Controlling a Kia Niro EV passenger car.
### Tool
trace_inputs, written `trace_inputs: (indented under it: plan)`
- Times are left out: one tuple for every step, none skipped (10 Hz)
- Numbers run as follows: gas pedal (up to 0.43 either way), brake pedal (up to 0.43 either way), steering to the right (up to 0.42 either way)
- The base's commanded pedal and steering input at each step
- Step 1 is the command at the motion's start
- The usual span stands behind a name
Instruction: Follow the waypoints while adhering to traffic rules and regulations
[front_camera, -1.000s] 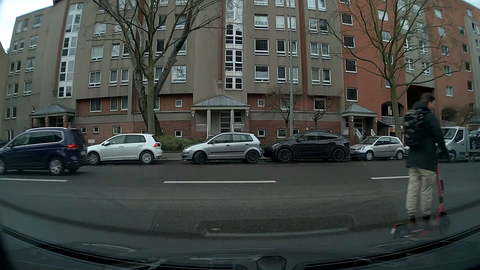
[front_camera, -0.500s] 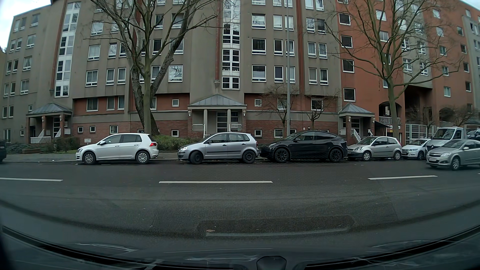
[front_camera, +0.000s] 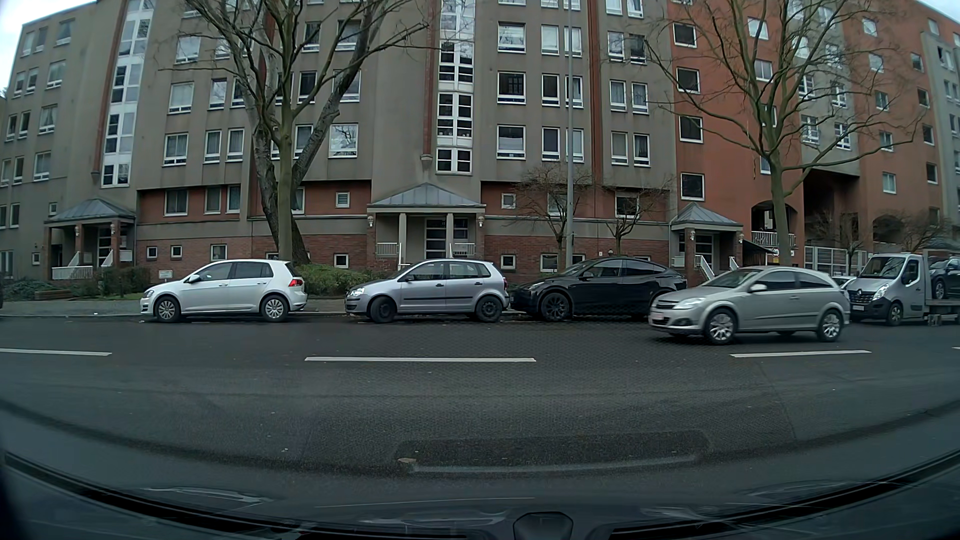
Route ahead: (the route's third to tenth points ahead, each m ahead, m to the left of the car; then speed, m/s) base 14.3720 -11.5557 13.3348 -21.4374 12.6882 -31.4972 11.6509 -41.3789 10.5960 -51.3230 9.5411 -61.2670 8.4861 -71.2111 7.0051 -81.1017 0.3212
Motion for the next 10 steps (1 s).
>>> trace_inputs:
  plan:
    - [0.0, 0.213, 0.416]
    - [0.0, 0.201, 0.407]
    - [0.0, 0.171, 0.396]
    - [0.0, 0.146, 0.392]
    - [0.0, 0.134, 0.39]
    - [0.0, 0.134, 0.384]
    - [0.0, 0.134, 0.373]
    - [0.0, 0.152, 0.372]
    - [0.0, 0.159, 0.371]
    - [0.0, 0.171, 0.366]
